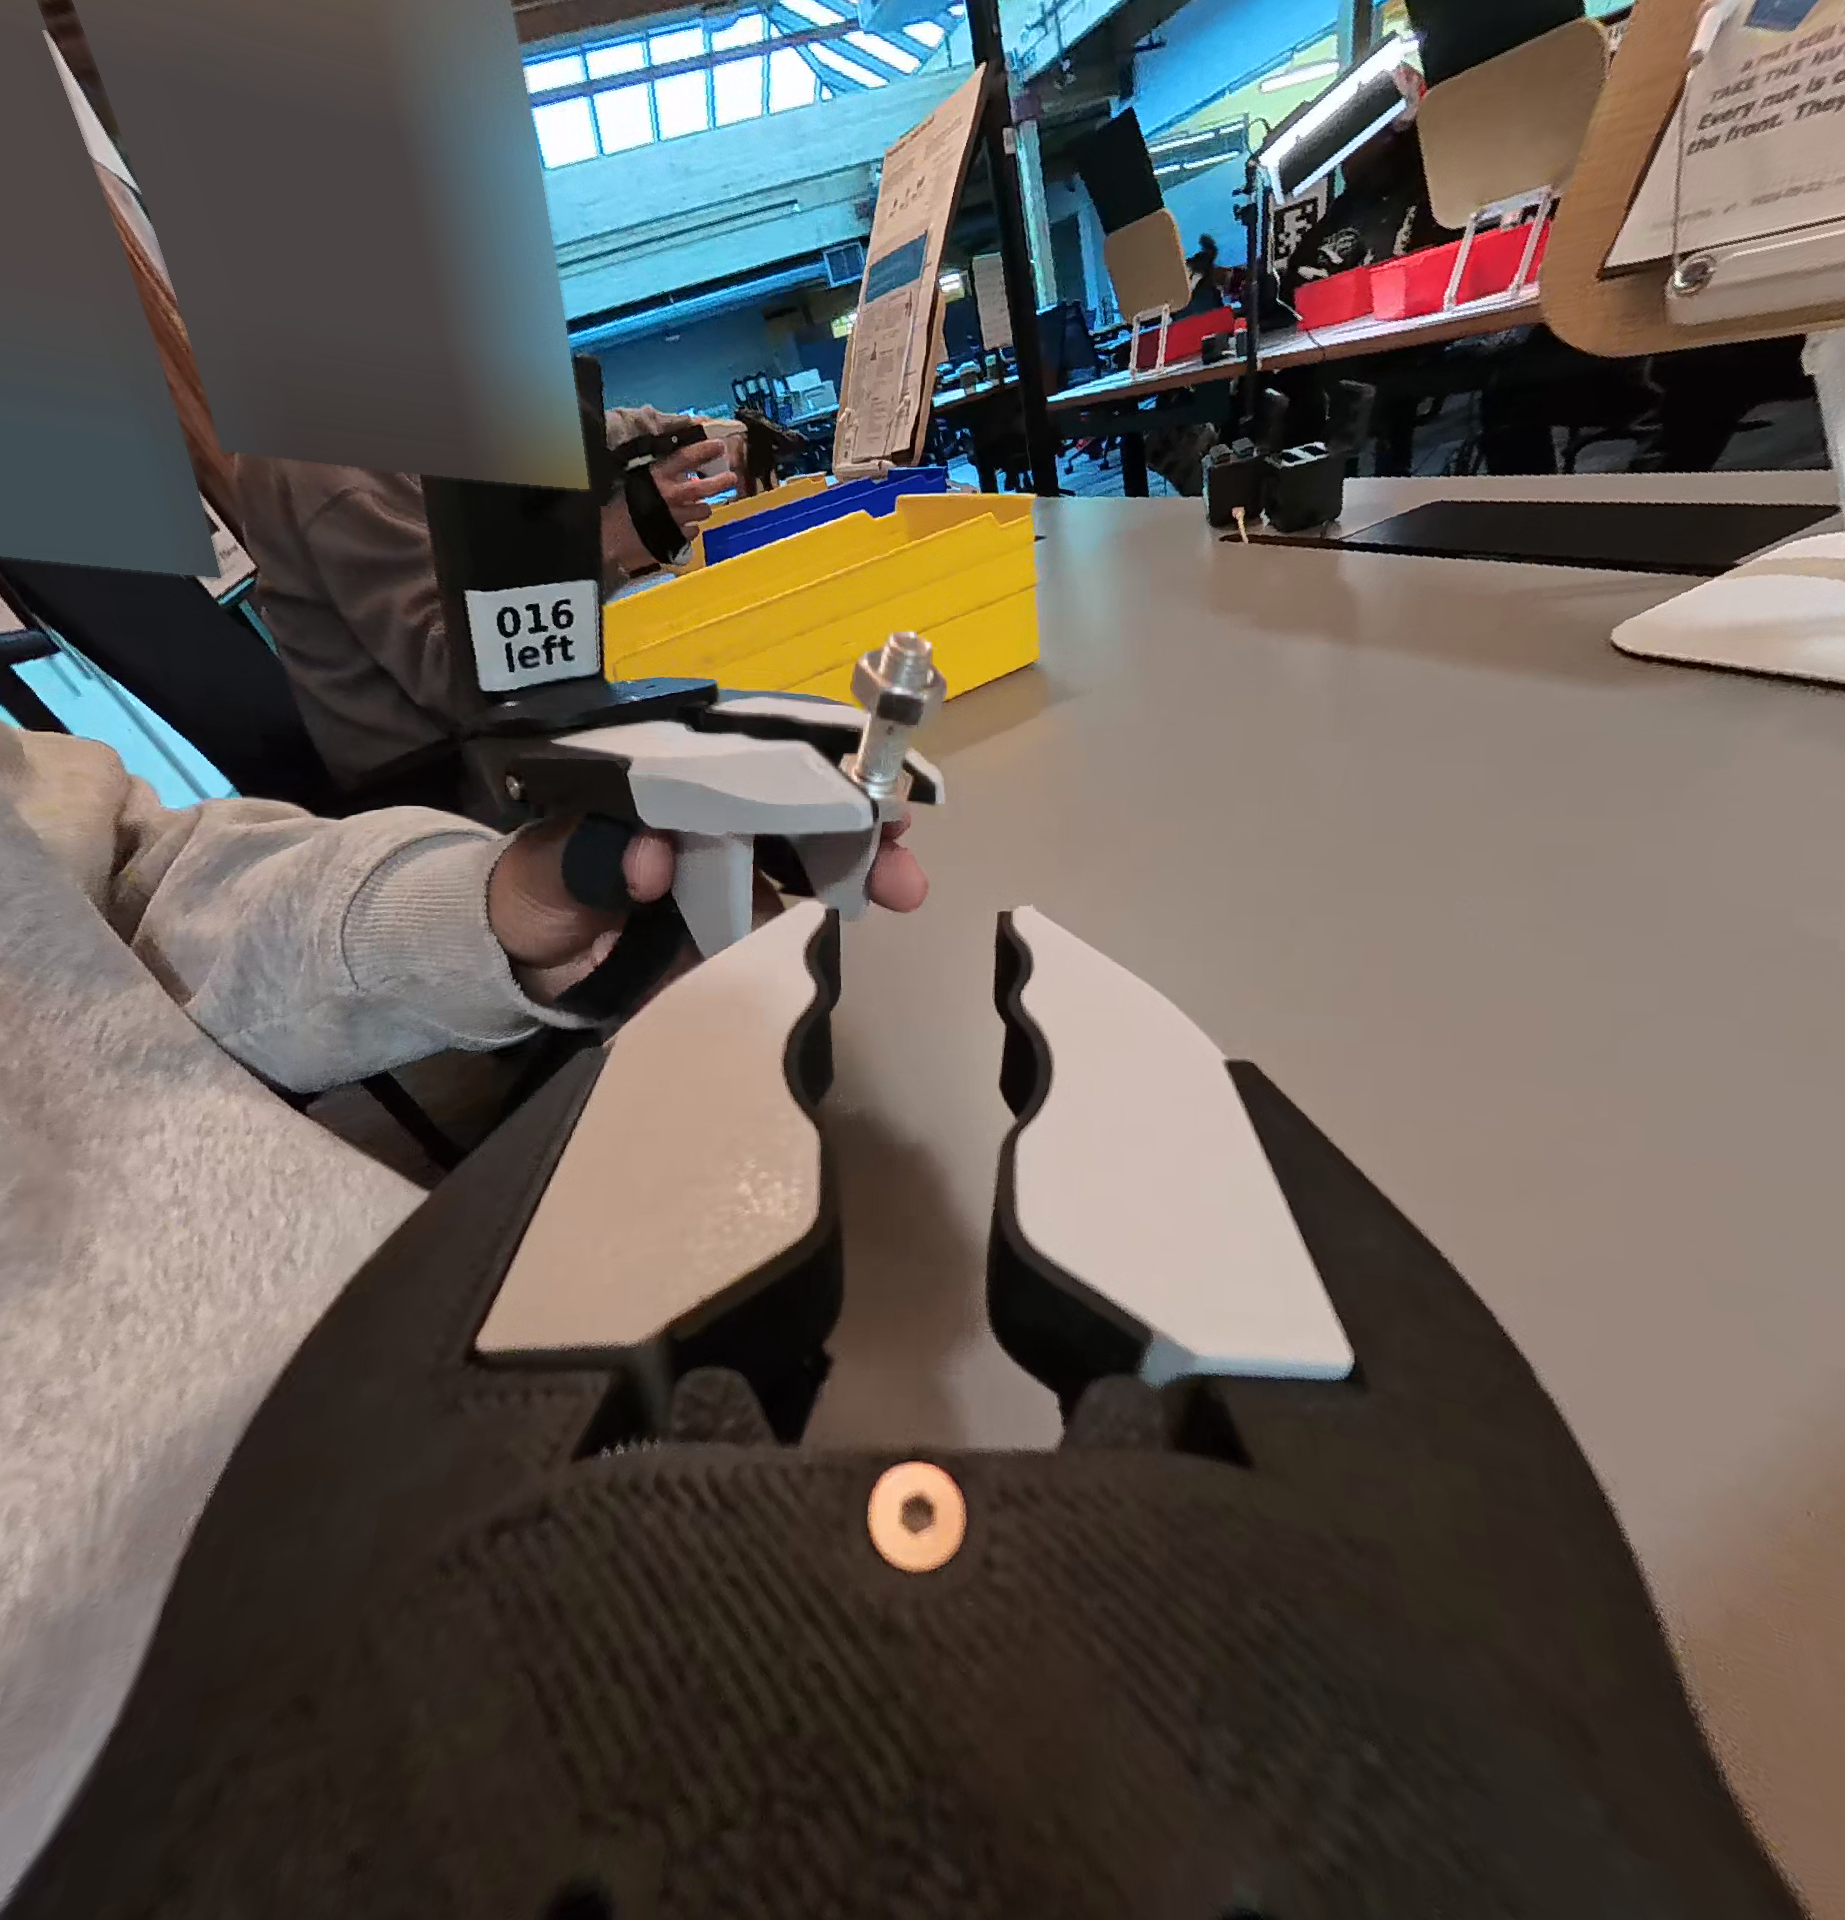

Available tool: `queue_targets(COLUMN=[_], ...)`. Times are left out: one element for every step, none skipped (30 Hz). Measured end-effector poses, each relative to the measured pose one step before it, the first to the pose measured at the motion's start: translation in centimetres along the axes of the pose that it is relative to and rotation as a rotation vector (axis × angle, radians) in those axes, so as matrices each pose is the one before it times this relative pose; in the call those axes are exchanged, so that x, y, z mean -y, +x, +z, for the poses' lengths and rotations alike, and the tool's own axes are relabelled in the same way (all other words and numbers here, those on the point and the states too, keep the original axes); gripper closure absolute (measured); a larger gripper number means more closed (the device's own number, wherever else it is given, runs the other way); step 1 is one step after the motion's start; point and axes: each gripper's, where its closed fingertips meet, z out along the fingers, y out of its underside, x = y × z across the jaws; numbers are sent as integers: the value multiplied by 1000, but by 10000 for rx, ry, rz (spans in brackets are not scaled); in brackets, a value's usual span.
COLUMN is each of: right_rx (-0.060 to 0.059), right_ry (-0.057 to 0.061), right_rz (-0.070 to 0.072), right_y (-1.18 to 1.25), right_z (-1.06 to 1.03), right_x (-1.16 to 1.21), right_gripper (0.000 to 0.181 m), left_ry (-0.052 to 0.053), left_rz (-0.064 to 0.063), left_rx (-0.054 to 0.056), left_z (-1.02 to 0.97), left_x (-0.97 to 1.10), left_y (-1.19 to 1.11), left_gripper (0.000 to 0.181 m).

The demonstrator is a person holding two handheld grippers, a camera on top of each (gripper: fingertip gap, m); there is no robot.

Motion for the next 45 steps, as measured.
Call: queue_targets(right_rx=[-14,3,16,20,14,-13,-39,-27,-9,-10,-30,-56,-67,-58,-23,61,156,185,136,42,-31,-38,0,49,64,33,13,13,14,7,0,-7,-13,-14,-4,6,4,10,14,7,-1,-8,-14,-16,-21], right_ry=[-9,31,97,136,183,250,290,293,270,212,126,41,-34,-90,-94,-27,75,142,117,38,-29,-53,-51,-39,-44,-84,-121,-133,-115,-94,-98,-102,-100,-93,-76,-59,-52,-39,-20,-17,-21,-17,-13,-12,-17], right_rz=[-97,-48,-9,3,6,3,20,71,108,84,1,-84,-107,-51,75,224,319,319,233,144,104,107,123,106,44,-28,-70,-78,-74,-73,-73,-79,-81,-78,-74,-64,-45,-28,-20,-21,-30,-39,-38,-26,-8], right_y=[223,204,179,180,185,223,250,203,123,72,55,91,129,156,163,112,9,-39,-6,94,168,159,92,2,-32,-19,10,-6,-27,-33,-30,-40,-30,-25,-43,-51,-53,-42,-50,-33,-20,-5,1,18,30], right_z=[224,251,295,342,347,301,221,105,-48,-253,-423,-535,-571,-499,-341,-137,-10,43,24,-19,-37,-24,30,51,74,75,77,70,87,73,70,68,59,66,48,40,35,33,17,19,17,10,2,2,-2], right_x=[86,197,369,534,684,819,863,823,689,435,110,-182,-424,-525,-414,-73,267,387,240,-20,-228,-269,-199,-112,-82,-151,-214,-226,-185,-148,-164,-165,-160,-135,-110,-91,-78,-60,-43,-27,-22,-16,-11,-13,-13], right_gripper=[153,153,153,153,153,153,153,153,152,152,152,152,153,153,154,154,153,152,152,151,151,151,151,151,151,151,151,151,150,150,150,150,150,150,150,150,150,150,150,150,151,151,151,151,151], left_ry=[209,191,139,99,70,50,51,58,74,108,115,39,-57,-136,-181,-162,-126,-87,-32,-2,39,80,74,51,6,-44,-65,-104,-157,-212,-186,-104,-56,-75,-12,57,101,122,151,159,59,-103,-175,-119,-71], left_rz=[-7,-47,-66,-63,-89,-160,-185,-123,-30,28,58,86,149,200,184,180,215,243,224,96,-110,-288,-340,-252,-114,5,82,142,205,280,323,273,200,105,-6,-109,-201,-269,-293,-280,-207,-93,-5,-42,13], left_rx=[177,125,96,118,165,120,57,18,10,-34,-145,-237,-281,-265,-269,-309,-304,-256,-168,-71,1,18,14,31,46,46,55,81,158,248,241,171,135,158,88,-4,-67,-116,-151,-155,-38,130,152,66,95], left_z=[36,106,186,239,321,387,426,423,379,287,162,36,-54,-69,-83,-87,-79,-88,-100,-101,-66,-65,-58,-62,-64,-54,-49,-39,-35,-44,-57,-75,-61,-57,-39,-32,-33,-16,-26,-47,-29,7,25,20,7], left_x=[451,443,364,261,172,105,67,10,-26,-45,-72,-154,-261,-387,-467,-374,-209,-91,-5,24,50,67,30,3,-26,-62,-60,-104,-155,-208,-183,-64,-18,-65,-9,55,100,121,165,175,63,-154,-261,-133,-58], left_y=[-335,-289,-264,-305,-357,-288,-144,-23,58,177,355,516,581,543,518,537,512,393,211,5,-168,-242,-238,-234,-240,-196,-183,-208,-294,-426,-422,-315,-256,-291,-189,-67,25,78,95,96,-62,-285,-305,-175,-179], left_gripper=[161,161,161,161,161,161,161,161,161,161,161,161,161,161,162,162,161,162,162,161,162,162,162,161,161,161,161,161,161,161,161,161,162,161,162,162,162,161,161,161,161,161,161,161,162])
